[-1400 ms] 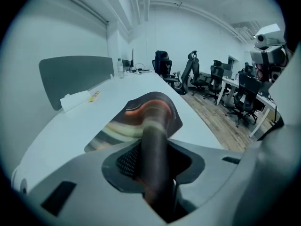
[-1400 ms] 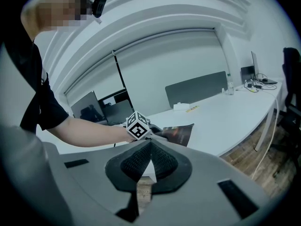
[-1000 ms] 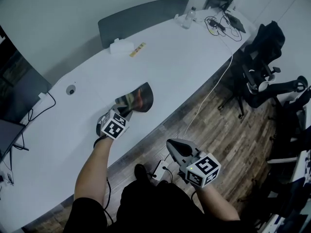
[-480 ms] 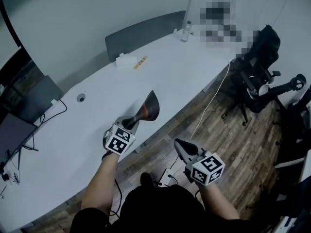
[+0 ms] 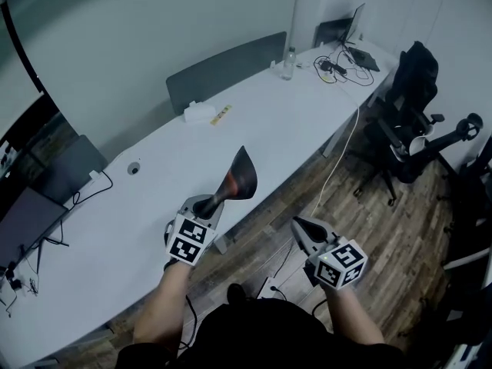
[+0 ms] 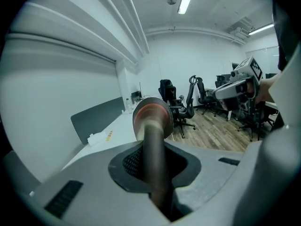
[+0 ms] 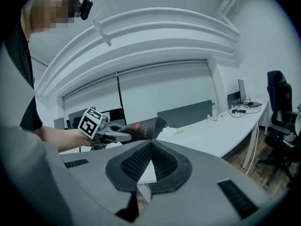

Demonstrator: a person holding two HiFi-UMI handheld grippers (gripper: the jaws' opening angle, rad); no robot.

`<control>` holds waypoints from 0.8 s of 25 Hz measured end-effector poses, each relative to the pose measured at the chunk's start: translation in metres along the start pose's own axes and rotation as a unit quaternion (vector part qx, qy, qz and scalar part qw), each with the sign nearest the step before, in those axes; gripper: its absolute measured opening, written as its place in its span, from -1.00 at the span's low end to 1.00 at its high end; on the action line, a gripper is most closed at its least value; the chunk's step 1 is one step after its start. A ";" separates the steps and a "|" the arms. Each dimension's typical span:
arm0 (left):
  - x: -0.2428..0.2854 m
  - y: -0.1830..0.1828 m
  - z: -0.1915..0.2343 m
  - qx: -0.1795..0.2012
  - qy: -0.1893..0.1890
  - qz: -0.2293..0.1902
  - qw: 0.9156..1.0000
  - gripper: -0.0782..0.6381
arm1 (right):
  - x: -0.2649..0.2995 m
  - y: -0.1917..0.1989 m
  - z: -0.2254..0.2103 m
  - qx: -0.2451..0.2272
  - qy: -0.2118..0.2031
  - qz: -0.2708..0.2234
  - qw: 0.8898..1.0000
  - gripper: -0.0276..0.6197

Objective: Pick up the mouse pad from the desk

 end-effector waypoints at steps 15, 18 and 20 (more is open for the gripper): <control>-0.062 -0.065 -0.044 -0.106 0.006 -0.088 0.991 -0.62 | -0.074 -0.048 -0.008 -0.048 0.000 -0.074 0.996 -0.90; -0.072 -0.073 -0.056 -0.107 0.008 -0.104 0.989 -0.62 | -0.090 -0.057 -0.003 -0.056 0.002 -0.091 0.994 -0.90; -0.077 -0.077 -0.065 -0.106 0.007 -0.112 0.988 -0.62 | -0.102 -0.059 0.001 -0.061 0.004 -0.099 0.993 -0.90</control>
Point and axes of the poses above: the fingertips, and each gripper's own axes: x forward along the fingers, z to its left, y out of its underside, the point moved 6 cm from there along -x, backward along the fingers, and after that the axes turned 13 degrees about -y, right-handed, at the moved point
